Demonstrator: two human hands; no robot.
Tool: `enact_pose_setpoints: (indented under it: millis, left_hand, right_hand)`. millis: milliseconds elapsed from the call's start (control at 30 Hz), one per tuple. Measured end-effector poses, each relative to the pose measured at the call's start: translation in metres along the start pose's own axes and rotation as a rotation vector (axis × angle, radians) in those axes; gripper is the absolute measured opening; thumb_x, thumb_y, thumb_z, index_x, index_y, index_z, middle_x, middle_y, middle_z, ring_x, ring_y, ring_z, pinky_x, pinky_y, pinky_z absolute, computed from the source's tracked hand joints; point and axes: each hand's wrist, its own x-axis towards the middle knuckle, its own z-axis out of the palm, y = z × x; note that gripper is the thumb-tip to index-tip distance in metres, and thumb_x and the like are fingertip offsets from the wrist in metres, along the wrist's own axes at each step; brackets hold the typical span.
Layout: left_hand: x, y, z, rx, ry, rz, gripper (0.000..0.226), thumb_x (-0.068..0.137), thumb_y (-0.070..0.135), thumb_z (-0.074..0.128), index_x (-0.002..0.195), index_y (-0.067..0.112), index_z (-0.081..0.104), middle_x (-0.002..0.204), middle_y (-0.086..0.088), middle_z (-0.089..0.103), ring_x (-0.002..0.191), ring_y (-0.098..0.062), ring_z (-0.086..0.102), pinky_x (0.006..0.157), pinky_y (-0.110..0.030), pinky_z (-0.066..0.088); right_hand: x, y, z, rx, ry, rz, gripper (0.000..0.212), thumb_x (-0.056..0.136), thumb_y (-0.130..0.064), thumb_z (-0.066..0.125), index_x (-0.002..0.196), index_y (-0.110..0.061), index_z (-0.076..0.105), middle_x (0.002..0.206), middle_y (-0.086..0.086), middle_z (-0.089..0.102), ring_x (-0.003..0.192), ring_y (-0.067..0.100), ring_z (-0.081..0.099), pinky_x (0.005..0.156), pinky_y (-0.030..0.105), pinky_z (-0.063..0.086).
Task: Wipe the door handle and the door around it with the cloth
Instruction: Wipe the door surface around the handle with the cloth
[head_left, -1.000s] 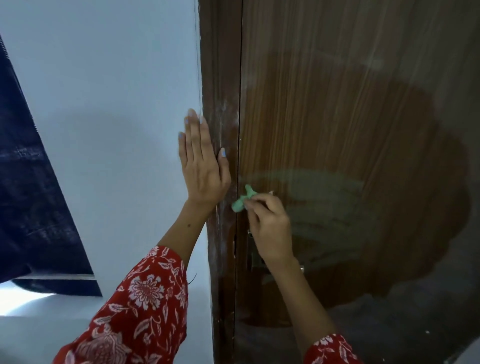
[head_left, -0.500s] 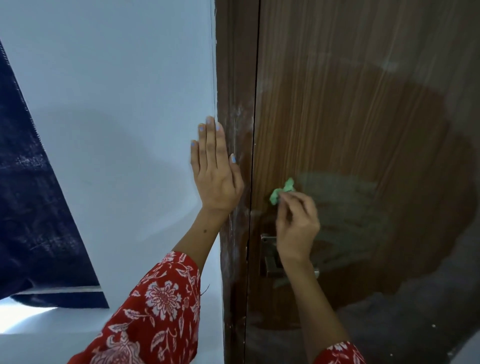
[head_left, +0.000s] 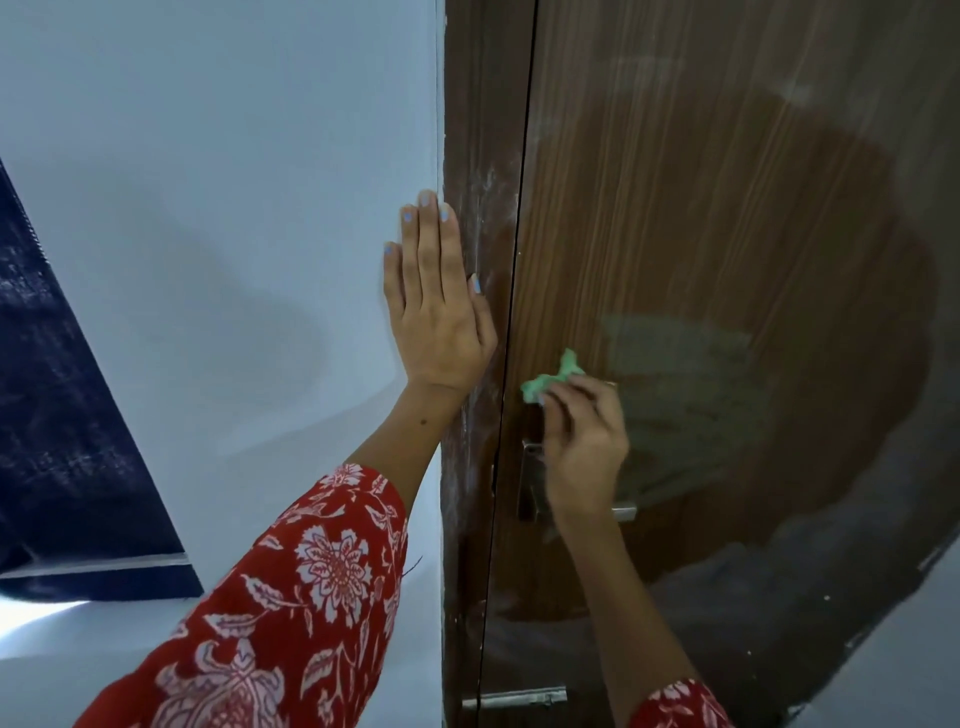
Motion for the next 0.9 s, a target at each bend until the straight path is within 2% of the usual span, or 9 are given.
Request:
enact_pose_setpoints:
  millis: [133, 267, 333, 400, 500, 667, 767, 833, 900]
  left_hand:
    - [0.0, -0.001, 0.001, 0.019, -0.002, -0.002, 0.054, 0.094, 0.015, 0.038, 0.145, -0.003, 0.03, 0.152, -0.021, 0.033, 0.144, -0.033, 0.024, 0.121, -0.042, 0.012]
    - [0.0, -0.001, 0.002, 0.024, -0.005, -0.003, 0.056, 0.094, 0.016, 0.039, 0.146, -0.001, 0.029, 0.152, -0.021, 0.033, 0.144, -0.033, 0.023, 0.122, -0.04, 0.01]
    - [0.0, -0.001, 0.001, 0.029, -0.006, -0.005, 0.056, 0.093, 0.016, 0.039, 0.146, -0.001, 0.029, 0.152, -0.021, 0.033, 0.144, -0.033, 0.024, 0.121, -0.041, 0.011]
    - [0.0, 0.0, 0.0, 0.033, -0.016, -0.008, 0.056, 0.093, 0.015, 0.039, 0.145, -0.002, 0.029, 0.152, -0.022, 0.033, 0.144, -0.034, 0.025, 0.121, -0.042, 0.013]
    - [0.001, 0.002, -0.002, 0.051, -0.021, -0.011, 0.056, 0.093, 0.014, 0.042, 0.145, -0.003, 0.031, 0.152, -0.022, 0.033, 0.143, -0.034, 0.025, 0.121, -0.042, 0.013]
    - [0.002, 0.006, -0.004, 0.076, -0.021, -0.024, 0.057, 0.093, 0.013, 0.043, 0.146, -0.003, 0.029, 0.153, -0.021, 0.032, 0.144, -0.034, 0.024, 0.121, -0.042, 0.012]
    - [0.002, 0.006, -0.005, 0.084, -0.027, -0.027, 0.056, 0.094, 0.013, 0.042, 0.146, -0.003, 0.029, 0.153, -0.021, 0.03, 0.145, -0.033, 0.023, 0.121, -0.041, 0.011]
    - [0.002, 0.007, -0.006, 0.09, -0.034, -0.027, 0.057, 0.094, 0.013, 0.043, 0.146, -0.003, 0.029, 0.154, -0.021, 0.029, 0.145, -0.034, 0.022, 0.121, -0.04, 0.009]
    - [0.002, 0.008, -0.006, 0.089, -0.039, -0.036, 0.057, 0.094, 0.014, 0.043, 0.146, -0.003, 0.028, 0.154, -0.021, 0.029, 0.145, -0.034, 0.022, 0.121, -0.04, 0.008]
  right_hand:
    - [-0.016, 0.001, 0.002, -0.01, -0.238, -0.127, 0.01, 0.076, 0.002, 0.072, 0.085, 0.0, 0.073, 0.09, 0.011, 0.066, 0.082, 0.021, 0.064, 0.076, 0.03, 0.055]
    - [-0.003, 0.023, -0.015, -0.03, 0.002, 0.168, 0.009, 0.084, -0.008, 0.067, 0.091, -0.006, 0.071, 0.095, 0.01, 0.065, 0.085, 0.018, 0.06, 0.074, 0.034, 0.054]
    - [0.01, 0.015, -0.013, 0.043, 0.122, 0.212, 0.01, 0.085, -0.01, 0.065, 0.094, -0.007, 0.07, 0.096, 0.009, 0.062, 0.084, 0.015, 0.058, 0.072, 0.025, 0.051]
    - [0.016, 0.005, -0.009, 0.074, 0.059, 0.09, 0.008, 0.085, -0.005, 0.065, 0.09, -0.005, 0.07, 0.095, 0.01, 0.061, 0.082, 0.013, 0.059, 0.072, 0.02, 0.051]
    - [0.019, 0.005, -0.012, 0.051, -0.105, -0.059, 0.01, 0.082, 0.0, 0.067, 0.089, -0.004, 0.072, 0.094, 0.011, 0.063, 0.082, 0.017, 0.062, 0.073, 0.026, 0.056]
    - [0.04, 0.011, -0.023, 0.081, 0.066, 0.11, 0.014, 0.084, -0.008, 0.066, 0.096, -0.004, 0.071, 0.097, 0.01, 0.062, 0.084, 0.015, 0.061, 0.073, 0.03, 0.056]
    - [0.037, 0.005, -0.022, 0.089, -0.079, -0.039, 0.015, 0.083, -0.003, 0.066, 0.097, -0.002, 0.07, 0.098, 0.01, 0.061, 0.087, 0.014, 0.061, 0.081, 0.021, 0.053]
    - [0.036, 0.014, -0.028, 0.089, -0.207, -0.142, 0.016, 0.082, -0.001, 0.066, 0.097, -0.001, 0.071, 0.098, 0.01, 0.062, 0.088, 0.015, 0.062, 0.083, 0.025, 0.054]
    - [0.041, 0.026, -0.035, 0.089, -0.117, -0.058, 0.016, 0.082, -0.002, 0.066, 0.098, -0.003, 0.071, 0.099, 0.011, 0.062, 0.087, 0.016, 0.062, 0.079, 0.032, 0.056]
